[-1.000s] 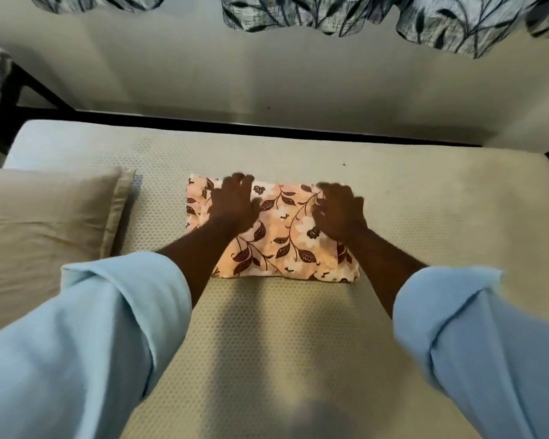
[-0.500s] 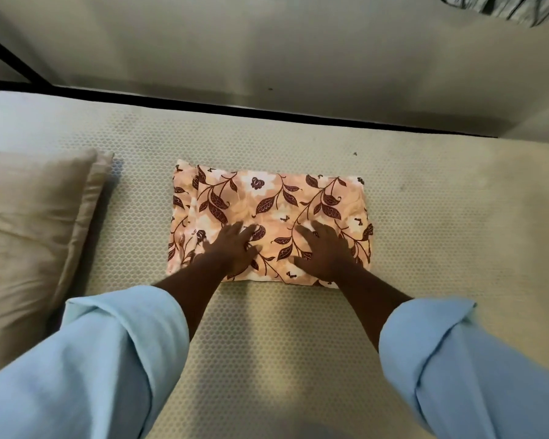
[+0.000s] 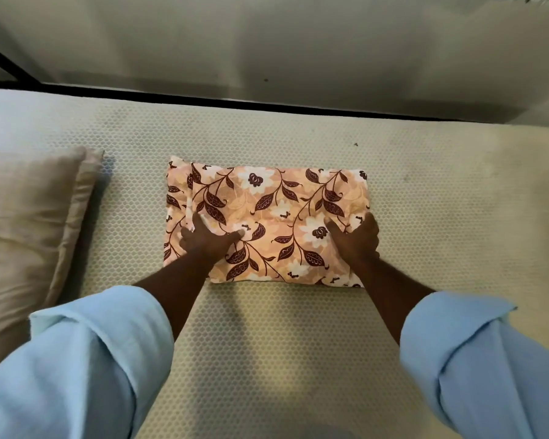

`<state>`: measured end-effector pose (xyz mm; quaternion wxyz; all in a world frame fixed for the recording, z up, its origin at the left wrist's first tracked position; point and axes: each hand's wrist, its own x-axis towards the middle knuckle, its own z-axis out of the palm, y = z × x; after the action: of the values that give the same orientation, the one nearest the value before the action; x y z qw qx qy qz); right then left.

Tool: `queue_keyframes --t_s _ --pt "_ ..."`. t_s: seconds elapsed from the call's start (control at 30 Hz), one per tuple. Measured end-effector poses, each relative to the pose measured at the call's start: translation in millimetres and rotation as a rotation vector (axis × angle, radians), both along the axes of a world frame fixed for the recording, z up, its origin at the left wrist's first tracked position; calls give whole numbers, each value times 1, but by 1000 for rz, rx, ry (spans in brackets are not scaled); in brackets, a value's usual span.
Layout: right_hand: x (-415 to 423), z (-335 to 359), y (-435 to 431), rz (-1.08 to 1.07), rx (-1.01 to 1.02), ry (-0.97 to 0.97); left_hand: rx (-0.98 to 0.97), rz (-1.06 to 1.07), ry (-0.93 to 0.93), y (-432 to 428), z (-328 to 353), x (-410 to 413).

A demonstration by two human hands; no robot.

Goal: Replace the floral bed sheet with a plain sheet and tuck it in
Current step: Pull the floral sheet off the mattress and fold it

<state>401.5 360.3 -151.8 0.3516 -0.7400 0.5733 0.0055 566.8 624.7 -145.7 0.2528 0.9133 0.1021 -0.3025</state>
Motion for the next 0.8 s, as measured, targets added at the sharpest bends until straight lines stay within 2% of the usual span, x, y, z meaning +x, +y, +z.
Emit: queue_keyframes --t_s 0.1,0.2,0.27,0.33,0.5,0.57,0.8 --pt "-6 -9 -3 -83 203 -57 16 -18 -19 -3 0 -5" --pt "-9 -15 0 -54 257 -143 -237 111 -69 0 -7 -5" --pt "-8 -12 2 -98 314 -202 -446 259 45 -1 -5 -7" --pt "-6 -9 2 -148 410 -224 -548 334 193 -11 5 -11" --pt "-4 4 5 -153 661 -116 -559 329 519 -11 14 -16" --pt "-8 11 7 -141 747 -104 -557 378 539 -6 15 -20" --pt "-16 84 15 -158 924 -301 -698 516 501 9 104 -40"
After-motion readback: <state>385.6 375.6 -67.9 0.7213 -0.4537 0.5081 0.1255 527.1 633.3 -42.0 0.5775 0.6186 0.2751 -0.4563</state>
